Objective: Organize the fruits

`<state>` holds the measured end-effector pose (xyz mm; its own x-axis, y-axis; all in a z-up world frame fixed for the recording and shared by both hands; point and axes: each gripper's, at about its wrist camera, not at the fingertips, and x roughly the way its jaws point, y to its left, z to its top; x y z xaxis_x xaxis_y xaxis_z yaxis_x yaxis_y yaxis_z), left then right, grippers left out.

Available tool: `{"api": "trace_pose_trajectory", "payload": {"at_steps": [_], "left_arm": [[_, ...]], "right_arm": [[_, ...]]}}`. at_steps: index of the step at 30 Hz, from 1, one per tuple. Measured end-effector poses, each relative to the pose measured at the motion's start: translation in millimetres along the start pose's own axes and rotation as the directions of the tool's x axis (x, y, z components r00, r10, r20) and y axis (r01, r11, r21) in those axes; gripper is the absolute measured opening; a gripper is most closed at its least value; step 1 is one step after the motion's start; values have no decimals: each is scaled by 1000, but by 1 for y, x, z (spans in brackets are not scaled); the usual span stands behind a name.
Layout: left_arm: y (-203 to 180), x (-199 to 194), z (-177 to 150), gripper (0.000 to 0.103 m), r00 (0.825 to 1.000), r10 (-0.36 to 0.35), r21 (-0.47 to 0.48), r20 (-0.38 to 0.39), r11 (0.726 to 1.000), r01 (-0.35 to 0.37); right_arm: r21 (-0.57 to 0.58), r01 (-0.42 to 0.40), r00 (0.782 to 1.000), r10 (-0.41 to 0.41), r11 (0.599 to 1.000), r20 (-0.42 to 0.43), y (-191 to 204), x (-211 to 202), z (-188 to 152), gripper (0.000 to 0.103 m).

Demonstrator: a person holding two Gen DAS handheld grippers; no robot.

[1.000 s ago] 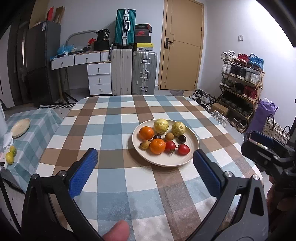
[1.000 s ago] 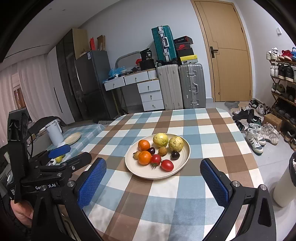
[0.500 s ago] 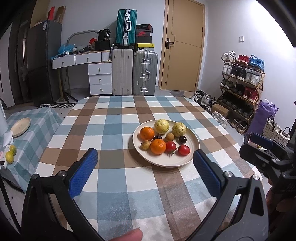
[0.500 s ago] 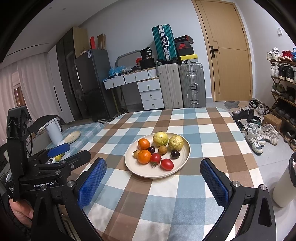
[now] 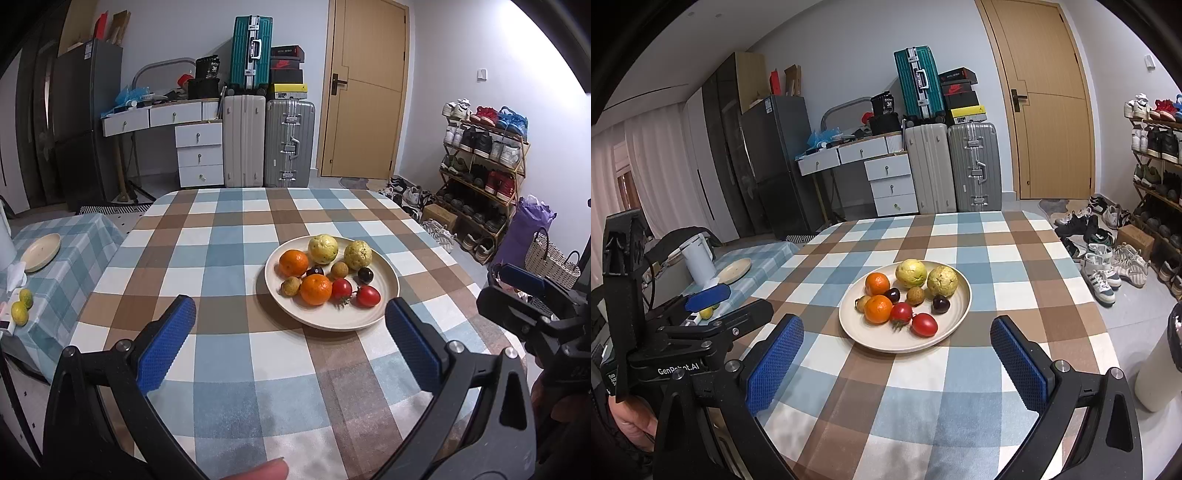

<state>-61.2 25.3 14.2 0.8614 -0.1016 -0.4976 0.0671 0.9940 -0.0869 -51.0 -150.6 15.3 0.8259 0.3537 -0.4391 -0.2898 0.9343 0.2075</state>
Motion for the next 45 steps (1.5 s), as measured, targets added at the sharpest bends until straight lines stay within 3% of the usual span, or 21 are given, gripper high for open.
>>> {"api": "trace_pose_trajectory", "payload": {"at_steps": [45], "left_arm": [[4,2,8,102,1000,3,6,-4,1000,-3]], "right_arm": [[-1,2,1000,-2,1000,-2,-1,1,-3,103]]}}
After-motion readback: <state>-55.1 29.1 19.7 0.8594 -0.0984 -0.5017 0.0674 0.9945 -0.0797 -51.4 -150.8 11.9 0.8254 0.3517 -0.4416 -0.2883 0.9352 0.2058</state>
